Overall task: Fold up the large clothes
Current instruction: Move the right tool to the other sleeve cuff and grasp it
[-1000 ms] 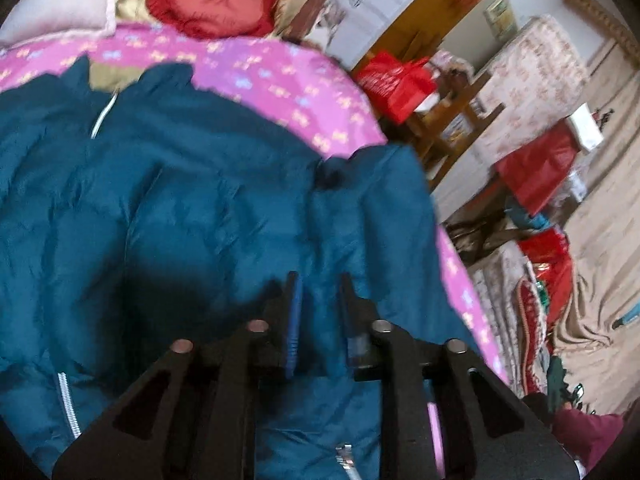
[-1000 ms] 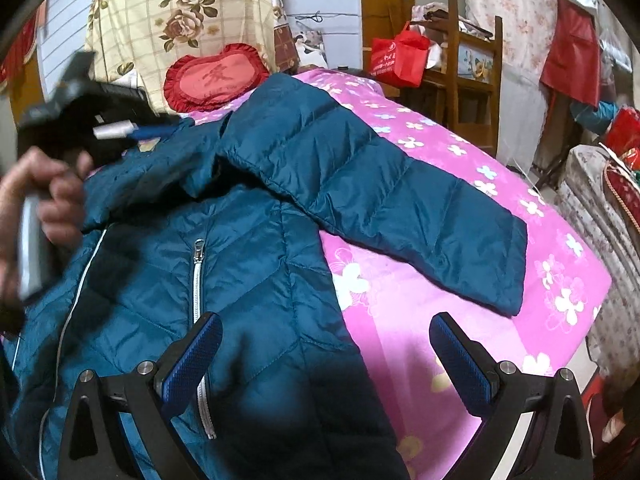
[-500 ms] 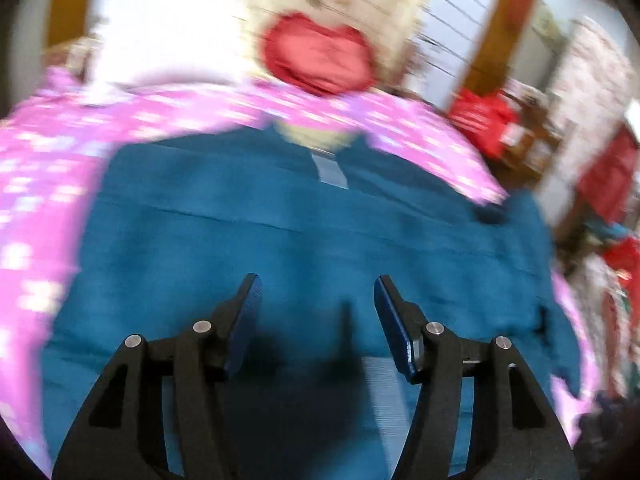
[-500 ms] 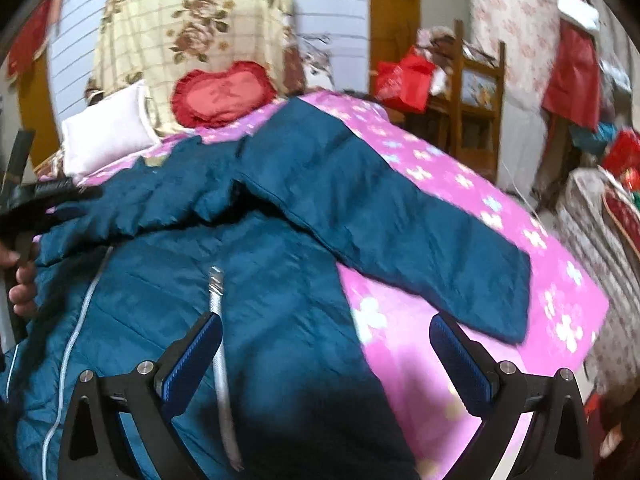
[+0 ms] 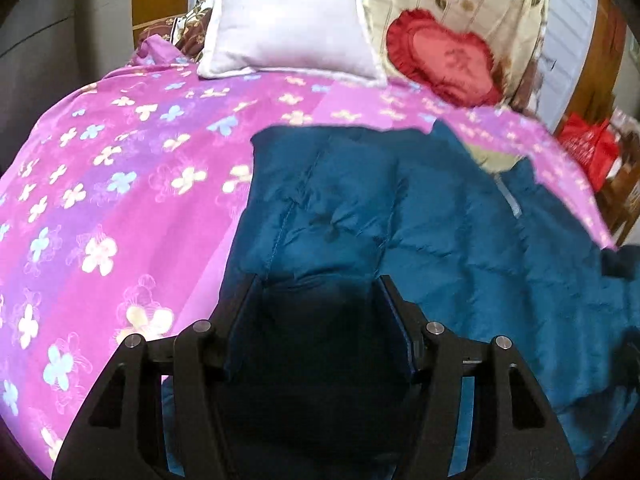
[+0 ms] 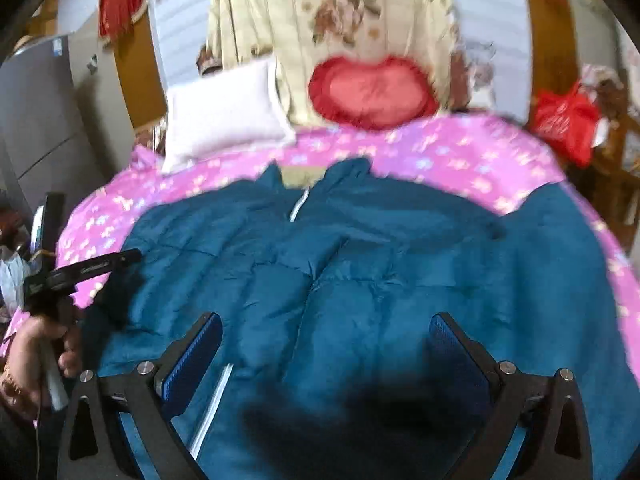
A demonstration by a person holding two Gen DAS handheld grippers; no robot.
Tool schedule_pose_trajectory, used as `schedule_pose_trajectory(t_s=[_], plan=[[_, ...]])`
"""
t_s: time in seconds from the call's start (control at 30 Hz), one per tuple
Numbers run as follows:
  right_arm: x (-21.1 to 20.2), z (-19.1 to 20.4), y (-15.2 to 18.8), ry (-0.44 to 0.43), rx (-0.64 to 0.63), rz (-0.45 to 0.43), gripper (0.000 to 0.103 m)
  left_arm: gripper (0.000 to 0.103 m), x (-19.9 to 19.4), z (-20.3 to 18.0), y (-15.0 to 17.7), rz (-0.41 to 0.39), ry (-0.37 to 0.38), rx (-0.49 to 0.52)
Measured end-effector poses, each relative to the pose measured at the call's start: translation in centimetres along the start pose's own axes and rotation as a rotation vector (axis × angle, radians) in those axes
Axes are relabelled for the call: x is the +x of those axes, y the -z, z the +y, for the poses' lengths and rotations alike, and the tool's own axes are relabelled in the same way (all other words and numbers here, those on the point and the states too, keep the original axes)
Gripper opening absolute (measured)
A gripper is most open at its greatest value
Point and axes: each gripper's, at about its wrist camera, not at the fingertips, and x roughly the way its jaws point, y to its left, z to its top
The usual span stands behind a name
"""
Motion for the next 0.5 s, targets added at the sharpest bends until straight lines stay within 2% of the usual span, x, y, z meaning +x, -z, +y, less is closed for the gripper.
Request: schedule_pose_trajectory(t_s=[0.07, 0.1, 0.13, 0.2, 0.27, 0.33, 0.5], plan=[[2.6, -2.0, 0.5, 0.025, 0.011, 0.07, 0.102, 0.06, 0.5, -0.1, 0.2, -0.003, -0.007, -0.003], [3.5, -2.6, 0.7, 0.086, -0.013, 0.096, 0.098, 0.061, 0.6, -0.2, 0.3, 0.0, -0.001, -0.004], [4.2, -3.5, 0.9, 0.104, -0.021, 0.116, 0.098, 0.061, 0.6, -0.3, 0.5, 0.002, 0.007, -0.005], [4.4, -5.6, 0.8, 0.06, 0.044, 0.13, 0.097, 0.061, 0.3, -0.3, 1.0, -0.006, -0.001, -0.024], [4.8, -6.2, 0.5, 0.083, 0.022, 0.139, 0.097, 0.061, -0.2, 0.1, 1.5, -0.017, 0.006, -0.058], [5.1, -6.4, 0.5, 0.071, 0.007, 0.15, 0.098, 0.061, -0.3, 0.7, 1.6, -0.02, 0.01, -0.095], [4.3, -5.9, 0.4, 0.09, -0.015, 0.165, 0.099, 0.061, -0.2, 1.0, 1.6, -0.009, -0.009, -0.099]])
